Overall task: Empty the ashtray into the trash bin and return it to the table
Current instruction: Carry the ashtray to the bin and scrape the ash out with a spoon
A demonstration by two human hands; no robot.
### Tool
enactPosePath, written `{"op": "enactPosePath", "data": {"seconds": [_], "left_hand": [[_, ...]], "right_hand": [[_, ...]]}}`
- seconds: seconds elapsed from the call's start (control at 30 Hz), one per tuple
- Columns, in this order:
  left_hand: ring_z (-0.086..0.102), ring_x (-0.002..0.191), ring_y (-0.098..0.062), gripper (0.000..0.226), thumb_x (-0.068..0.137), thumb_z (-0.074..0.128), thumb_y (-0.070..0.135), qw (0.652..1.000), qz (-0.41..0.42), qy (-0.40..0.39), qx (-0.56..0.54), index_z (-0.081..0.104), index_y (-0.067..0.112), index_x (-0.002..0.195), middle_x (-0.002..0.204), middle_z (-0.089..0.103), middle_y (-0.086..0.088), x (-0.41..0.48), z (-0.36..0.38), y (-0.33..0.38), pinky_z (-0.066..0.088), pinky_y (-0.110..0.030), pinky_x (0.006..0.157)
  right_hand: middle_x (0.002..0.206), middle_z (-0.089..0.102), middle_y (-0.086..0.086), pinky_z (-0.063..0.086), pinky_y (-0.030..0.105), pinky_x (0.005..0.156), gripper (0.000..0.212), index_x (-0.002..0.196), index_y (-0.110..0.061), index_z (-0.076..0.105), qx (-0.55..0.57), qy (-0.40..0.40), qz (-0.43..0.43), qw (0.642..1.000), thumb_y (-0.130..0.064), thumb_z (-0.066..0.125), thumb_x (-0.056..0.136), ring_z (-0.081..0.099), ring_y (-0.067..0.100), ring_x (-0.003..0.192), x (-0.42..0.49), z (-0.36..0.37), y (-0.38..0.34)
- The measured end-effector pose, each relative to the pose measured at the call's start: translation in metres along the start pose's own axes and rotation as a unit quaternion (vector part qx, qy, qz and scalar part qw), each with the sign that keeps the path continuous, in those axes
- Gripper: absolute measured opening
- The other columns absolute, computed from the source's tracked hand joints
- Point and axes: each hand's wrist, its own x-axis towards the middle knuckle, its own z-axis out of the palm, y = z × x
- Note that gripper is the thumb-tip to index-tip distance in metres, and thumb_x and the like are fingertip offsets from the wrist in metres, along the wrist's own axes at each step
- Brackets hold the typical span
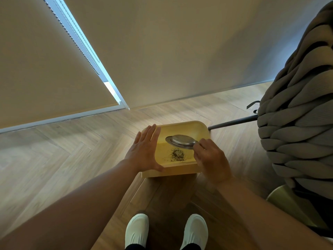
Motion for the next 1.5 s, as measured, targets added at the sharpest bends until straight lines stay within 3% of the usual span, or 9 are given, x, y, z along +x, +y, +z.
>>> {"op": "enactPosePath", "data": {"seconds": [0.2, 0.3, 0.5, 0.67, 0.83, 0.97, 1.27, 1.37, 1.5], "left_hand": [[-0.013, 0.147, -0.023, 0.138, 0.053, 0.07, 0.079, 1.0, 0.004, 0.006, 0.001, -0.008, 0.02, 0.151, 0.162, -0.006, -0.007, 0.0, -0.009, 0.006, -0.003, -0.047, 0.12], [-0.007, 0.148, -0.022, 0.133, 0.056, 0.069, 0.077, 1.0, 0.014, 0.018, -0.01, -0.002, 0.017, 0.151, 0.162, 0.002, -0.007, 0.0, -0.017, 0.01, 0.0, -0.043, 0.12], [0.021, 0.143, -0.02, 0.123, 0.058, 0.079, 0.064, 0.997, 0.014, 0.021, -0.071, 0.011, 0.02, 0.151, 0.156, 0.025, -0.001, -0.001, -0.033, 0.023, 0.026, -0.044, 0.115], [0.029, 0.141, -0.021, 0.123, 0.058, 0.083, 0.059, 0.996, 0.02, -0.001, -0.084, 0.009, 0.026, 0.151, 0.153, 0.033, 0.002, -0.003, -0.037, 0.031, 0.031, -0.048, 0.113], [0.032, 0.138, -0.021, 0.121, 0.056, 0.083, 0.06, 0.997, 0.023, 0.005, -0.071, 0.015, 0.024, 0.149, 0.15, 0.037, 0.002, -0.002, -0.035, 0.03, 0.029, -0.043, 0.114], [0.035, 0.132, -0.02, 0.114, 0.056, 0.082, 0.061, 0.998, 0.022, 0.01, -0.061, 0.023, 0.022, 0.146, 0.141, 0.042, 0.002, 0.002, -0.035, 0.029, 0.033, -0.042, 0.111], [0.035, 0.128, -0.02, 0.111, 0.053, 0.085, 0.058, 0.998, 0.02, 0.009, -0.066, 0.032, 0.019, 0.142, 0.137, 0.045, 0.0, 0.003, -0.037, 0.029, 0.036, -0.042, 0.108], [0.033, 0.13, -0.02, 0.114, 0.052, 0.083, 0.062, 0.997, 0.014, 0.002, -0.074, 0.03, 0.019, 0.143, 0.141, 0.042, 0.0, 0.003, -0.038, 0.03, 0.035, -0.043, 0.109], [0.033, 0.131, -0.018, 0.116, 0.051, 0.08, 0.069, 0.997, 0.011, -0.002, -0.08, 0.03, 0.02, 0.144, 0.142, 0.041, 0.002, 0.004, -0.039, 0.03, 0.036, -0.043, 0.109]], "right_hand": [[0.088, 0.069, 0.007, 0.048, 0.012, 0.069, 0.008, 0.093, -0.005, 0.068, 0.114, -0.03, 0.163, 0.98, -0.004, 0.071, 0.085, 0.064, 0.014, 0.076, 0.015, -0.007, 0.0], [0.085, 0.069, 0.001, 0.042, 0.002, 0.058, 0.008, 0.09, -0.012, 0.07, 0.17, -0.036, 0.275, 0.946, -0.005, 0.07, 0.086, 0.064, 0.009, 0.076, 0.022, -0.009, 0.003], [0.083, 0.071, 0.0, 0.06, 0.026, 0.066, 0.013, 0.086, -0.017, 0.069, 0.301, -0.064, 0.451, 0.838, -0.007, 0.075, 0.082, 0.071, 0.014, 0.069, 0.033, -0.016, 0.01], [0.088, 0.072, 0.008, 0.061, 0.03, 0.06, 0.017, 0.084, -0.014, 0.067, 0.409, -0.087, 0.521, 0.744, 0.001, 0.074, 0.081, 0.073, 0.022, 0.073, 0.032, -0.022, 0.01], [0.093, 0.072, 0.014, 0.061, 0.036, 0.063, 0.02, 0.094, -0.007, 0.067, 0.462, -0.104, 0.541, 0.695, 0.004, 0.074, 0.079, 0.074, 0.024, 0.072, 0.03, -0.021, 0.012], [0.091, 0.072, 0.012, 0.061, 0.033, 0.059, 0.045, 0.117, -0.017, 0.064, 0.455, -0.118, 0.513, 0.718, 0.003, 0.075, 0.079, 0.073, 0.023, 0.076, 0.029, -0.018, 0.01], [0.092, 0.066, -0.003, 0.054, 0.017, 0.063, 0.074, 0.141, -0.025, 0.048, 0.331, -0.2, 0.371, 0.844, -0.018, 0.083, 0.076, 0.07, 0.015, 0.076, 0.026, -0.014, 0.013], [0.105, 0.064, -0.007, 0.055, 0.023, 0.074, 0.095, 0.144, -0.026, 0.042, 0.283, -0.24, 0.325, 0.87, -0.037, 0.09, 0.063, 0.065, 0.015, 0.092, 0.026, -0.015, 0.013], [0.118, 0.061, -0.005, 0.055, 0.031, 0.082, 0.107, 0.147, -0.025, 0.035, 0.218, -0.253, 0.287, 0.898, -0.042, 0.091, 0.058, 0.062, 0.017, 0.101, 0.027, -0.011, 0.013]]}}
